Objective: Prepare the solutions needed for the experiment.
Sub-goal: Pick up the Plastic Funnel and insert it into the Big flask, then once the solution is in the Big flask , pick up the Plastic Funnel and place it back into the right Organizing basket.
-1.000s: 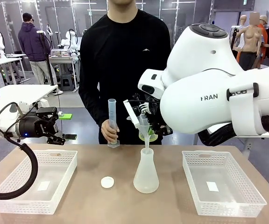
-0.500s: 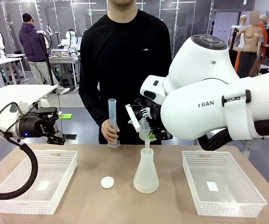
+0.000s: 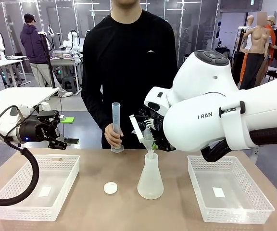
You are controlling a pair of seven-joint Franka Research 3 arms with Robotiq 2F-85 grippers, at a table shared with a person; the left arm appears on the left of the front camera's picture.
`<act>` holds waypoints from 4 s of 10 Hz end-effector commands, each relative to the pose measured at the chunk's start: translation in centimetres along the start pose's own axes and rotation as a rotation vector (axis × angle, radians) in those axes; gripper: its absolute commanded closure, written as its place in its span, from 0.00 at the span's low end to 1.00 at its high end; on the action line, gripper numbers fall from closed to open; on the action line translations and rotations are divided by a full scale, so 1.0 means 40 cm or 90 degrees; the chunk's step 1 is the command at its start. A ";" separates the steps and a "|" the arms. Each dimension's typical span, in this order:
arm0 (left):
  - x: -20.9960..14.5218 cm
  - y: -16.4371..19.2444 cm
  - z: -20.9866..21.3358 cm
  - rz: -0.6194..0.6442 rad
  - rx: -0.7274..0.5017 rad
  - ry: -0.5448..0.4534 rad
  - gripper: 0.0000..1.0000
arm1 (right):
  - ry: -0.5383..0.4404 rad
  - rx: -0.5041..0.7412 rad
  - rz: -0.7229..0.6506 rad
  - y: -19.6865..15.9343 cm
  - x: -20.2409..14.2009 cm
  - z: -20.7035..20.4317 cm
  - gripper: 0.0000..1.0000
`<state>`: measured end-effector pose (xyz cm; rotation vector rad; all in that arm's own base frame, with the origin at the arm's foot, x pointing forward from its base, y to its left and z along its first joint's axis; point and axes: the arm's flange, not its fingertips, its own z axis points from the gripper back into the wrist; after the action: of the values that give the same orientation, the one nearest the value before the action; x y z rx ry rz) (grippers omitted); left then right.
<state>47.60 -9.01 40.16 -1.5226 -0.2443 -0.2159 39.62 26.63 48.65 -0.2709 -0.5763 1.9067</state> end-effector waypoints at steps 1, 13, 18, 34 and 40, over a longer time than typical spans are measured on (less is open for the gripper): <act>0.001 -0.001 -0.001 0.001 0.001 0.000 0.00 | -0.024 0.000 0.002 0.009 -0.018 -0.016 0.94; 0.001 -0.001 -0.001 0.001 0.001 0.000 0.00 | -0.001 0.041 -0.008 0.022 -0.027 -0.033 0.22; 0.001 -0.001 -0.001 0.001 0.001 0.000 0.00 | -0.020 0.011 -0.022 0.020 -0.010 -0.037 0.05; 0.001 -0.001 -0.001 0.001 0.001 0.000 0.00 | -0.085 -0.056 -0.630 0.197 -0.328 0.228 0.04; 0.001 -0.001 -0.001 0.001 0.001 0.000 0.00 | -0.090 -0.059 -0.587 0.134 -0.361 0.226 0.04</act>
<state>47.60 -9.00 40.15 -1.5221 -0.2445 -0.2156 37.02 9.54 52.80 0.0996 -0.7422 1.0118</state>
